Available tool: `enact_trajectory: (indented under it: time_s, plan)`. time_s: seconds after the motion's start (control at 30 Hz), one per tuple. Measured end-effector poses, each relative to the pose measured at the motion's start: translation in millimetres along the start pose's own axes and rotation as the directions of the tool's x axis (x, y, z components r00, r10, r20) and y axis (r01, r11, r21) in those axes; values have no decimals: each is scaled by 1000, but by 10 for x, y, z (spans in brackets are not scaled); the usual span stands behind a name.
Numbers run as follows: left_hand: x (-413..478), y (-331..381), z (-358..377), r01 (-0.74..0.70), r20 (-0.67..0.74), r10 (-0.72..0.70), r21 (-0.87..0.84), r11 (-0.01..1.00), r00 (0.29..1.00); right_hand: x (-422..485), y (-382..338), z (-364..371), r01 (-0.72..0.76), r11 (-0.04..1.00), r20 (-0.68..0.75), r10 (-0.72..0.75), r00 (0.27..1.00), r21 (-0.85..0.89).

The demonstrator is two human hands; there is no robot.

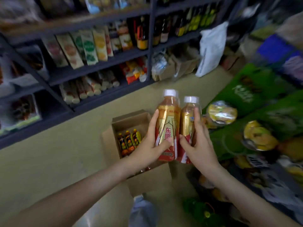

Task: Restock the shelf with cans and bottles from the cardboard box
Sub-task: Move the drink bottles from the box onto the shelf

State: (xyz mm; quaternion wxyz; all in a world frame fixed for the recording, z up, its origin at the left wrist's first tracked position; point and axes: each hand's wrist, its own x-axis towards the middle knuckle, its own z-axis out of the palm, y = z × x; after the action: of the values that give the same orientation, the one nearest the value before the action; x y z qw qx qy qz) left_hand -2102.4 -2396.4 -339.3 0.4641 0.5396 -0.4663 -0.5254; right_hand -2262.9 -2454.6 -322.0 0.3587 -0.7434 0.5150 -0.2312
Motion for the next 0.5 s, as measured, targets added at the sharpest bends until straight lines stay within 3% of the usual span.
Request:
enact_trajectory:
  time_s: [0.3, 0.5]
  plan:
    - [-1572, 1086, 1750, -325, -12, 326, 52, 944, 945, -2075, -248, -1691, 195, 980, -243, -182, 953, 28]
    - [-2060, 2189, 2483, -577, 66, 573, 105, 810, 817, -2943, -679, -2891, 348, 937, -416, -303, 857, 36]
